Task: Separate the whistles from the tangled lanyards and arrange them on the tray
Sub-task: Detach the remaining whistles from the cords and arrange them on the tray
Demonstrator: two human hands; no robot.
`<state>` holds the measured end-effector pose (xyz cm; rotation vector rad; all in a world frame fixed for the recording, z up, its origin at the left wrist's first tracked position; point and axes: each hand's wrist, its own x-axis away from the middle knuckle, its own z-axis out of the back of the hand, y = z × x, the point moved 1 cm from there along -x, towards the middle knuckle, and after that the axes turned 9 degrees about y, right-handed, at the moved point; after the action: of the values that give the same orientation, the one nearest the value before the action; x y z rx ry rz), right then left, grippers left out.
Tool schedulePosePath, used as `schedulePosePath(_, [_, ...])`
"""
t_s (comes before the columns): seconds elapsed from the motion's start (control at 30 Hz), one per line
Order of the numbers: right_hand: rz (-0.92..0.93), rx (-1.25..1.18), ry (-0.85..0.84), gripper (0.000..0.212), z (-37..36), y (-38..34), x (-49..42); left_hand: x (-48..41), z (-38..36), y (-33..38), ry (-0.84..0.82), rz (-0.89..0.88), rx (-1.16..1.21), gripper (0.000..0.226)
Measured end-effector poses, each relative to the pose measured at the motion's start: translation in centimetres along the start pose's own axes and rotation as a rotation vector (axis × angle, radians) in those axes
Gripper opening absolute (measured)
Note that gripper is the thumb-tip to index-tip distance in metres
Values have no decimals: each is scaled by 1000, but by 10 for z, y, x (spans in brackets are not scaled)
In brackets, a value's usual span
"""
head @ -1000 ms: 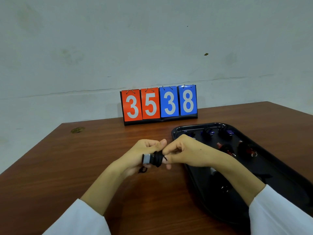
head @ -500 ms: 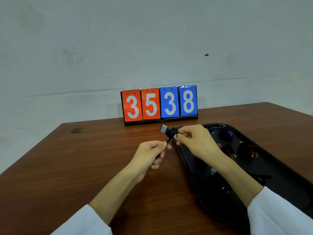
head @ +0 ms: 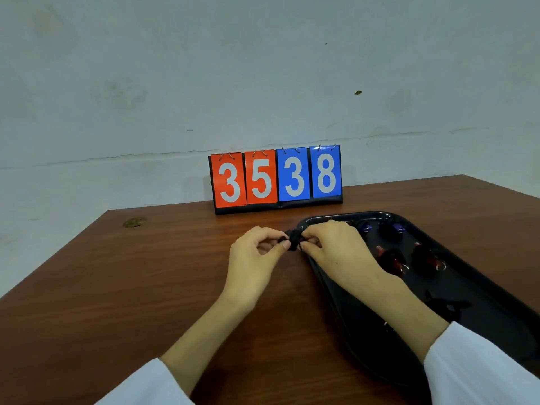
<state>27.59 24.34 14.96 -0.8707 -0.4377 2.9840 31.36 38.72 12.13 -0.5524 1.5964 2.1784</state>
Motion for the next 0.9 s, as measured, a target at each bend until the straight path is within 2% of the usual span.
schedulePosePath(0.07, [28,21,-25,22,-1,-2,0,0,0,-1,20,-21,-16,20])
schedulePosePath(0.27, [125,71,-9,23,-4,-3,2,-2,3,0,89,94,104,12])
schedulePosePath(0.43, [181,74,1,23,-2,-3,3,-2,1,-3,60,68,14,9])
schedulePosePath(0.5, [185,74,-1,23,-2,-3,3,-2,1,-3,59,14,-61,10])
schedulePosePath(0.67, [182,73,-35,23,-4,-2,3,2,1,-4,25,-284,-312,16])
schedulePosePath(0.9, [244,172,-76,27,-5,-3,1,0,1,-5,-24,-254,-344,18])
